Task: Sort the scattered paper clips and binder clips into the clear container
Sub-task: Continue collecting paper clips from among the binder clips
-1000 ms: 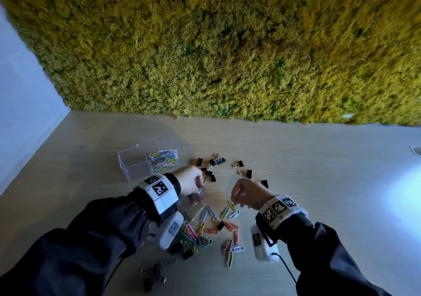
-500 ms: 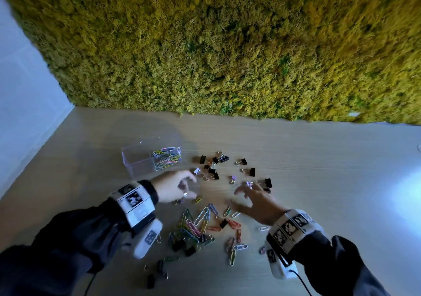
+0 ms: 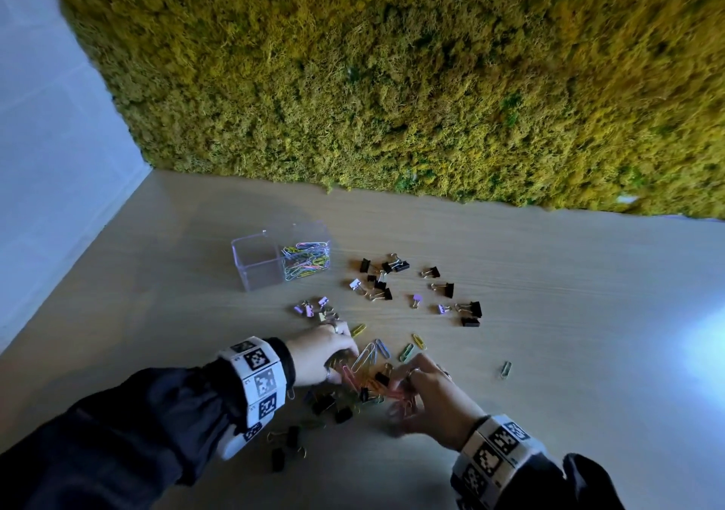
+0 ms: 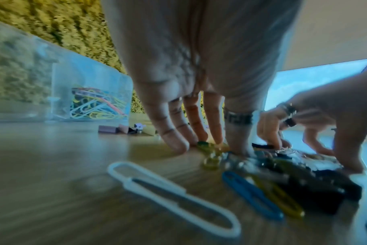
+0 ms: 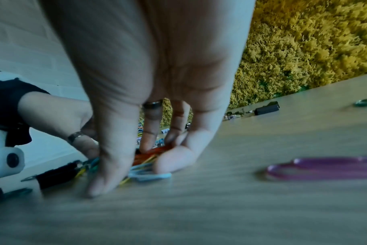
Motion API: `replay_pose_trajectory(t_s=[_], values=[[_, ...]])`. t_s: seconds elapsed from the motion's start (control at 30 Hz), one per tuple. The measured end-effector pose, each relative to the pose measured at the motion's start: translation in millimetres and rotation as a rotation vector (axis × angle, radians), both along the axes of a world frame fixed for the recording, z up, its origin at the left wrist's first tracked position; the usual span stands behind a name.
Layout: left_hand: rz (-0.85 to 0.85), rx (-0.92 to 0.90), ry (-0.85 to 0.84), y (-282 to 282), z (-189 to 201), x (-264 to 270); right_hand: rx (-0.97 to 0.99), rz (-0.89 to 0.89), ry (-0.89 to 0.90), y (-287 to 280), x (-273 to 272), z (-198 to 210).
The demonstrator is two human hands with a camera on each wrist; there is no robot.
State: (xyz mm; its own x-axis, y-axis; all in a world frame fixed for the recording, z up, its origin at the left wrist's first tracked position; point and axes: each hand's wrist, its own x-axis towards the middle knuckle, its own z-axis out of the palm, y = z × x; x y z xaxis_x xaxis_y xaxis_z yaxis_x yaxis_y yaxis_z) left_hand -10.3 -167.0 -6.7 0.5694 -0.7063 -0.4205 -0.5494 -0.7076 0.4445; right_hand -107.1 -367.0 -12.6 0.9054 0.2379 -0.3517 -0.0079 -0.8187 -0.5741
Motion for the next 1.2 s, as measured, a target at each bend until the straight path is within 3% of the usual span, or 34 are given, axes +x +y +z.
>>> replay_pose_trajectory(t_s=[0.13,0.3,0.4,0.53,0.67,0.73,0.83,0.93,1.07,1.2], values=[[-0.039,0.068,-0.142,-4.4,-1.1,-4.1,0.071,-0.034,-0.044,4.3,2.5,-4.3],[-0.122,0.177,-0.270,-4.1,1.9,-11.5,-0.009,-0.092,-0.025,11.1,13.3,-2.8],[-0.137,0.155,-0.278,-4.2,0.4,-11.8,-0.194,0.001,-0.085,12.7,18.7,-11.8],[-0.037,0.075,-0.186,-2.2,0.1,-9.8,-0.330,-0.069,-0.145,13.7,22.4,-15.8],[0.160,-0.113,-0.058,11.4,9.6,-3.6,-0.256,-0.039,-0.064,8.8,25.5,-18.5],[0.263,-0.227,-0.100,20.6,27.4,6.5,-0.159,-0.030,-0.014,7.4,25.3,-5.7],[0.437,-0.339,-0.279,35.6,62.9,42.8,-0.077,-0.033,-0.101,-1.6,30.4,-5.3],[0.522,-0.274,-0.390,44.5,79.2,86.8,0.013,-0.076,-0.164,-6.0,46.2,7.0],[0.506,-0.069,-0.385,40.0,64.9,113.0,0.211,-0.151,-0.198,13.3,89.4,48.4],[0.526,-0.152,-0.374,43.3,48.9,113.2,0.498,-0.279,-0.209,45.4,141.4,75.2]])
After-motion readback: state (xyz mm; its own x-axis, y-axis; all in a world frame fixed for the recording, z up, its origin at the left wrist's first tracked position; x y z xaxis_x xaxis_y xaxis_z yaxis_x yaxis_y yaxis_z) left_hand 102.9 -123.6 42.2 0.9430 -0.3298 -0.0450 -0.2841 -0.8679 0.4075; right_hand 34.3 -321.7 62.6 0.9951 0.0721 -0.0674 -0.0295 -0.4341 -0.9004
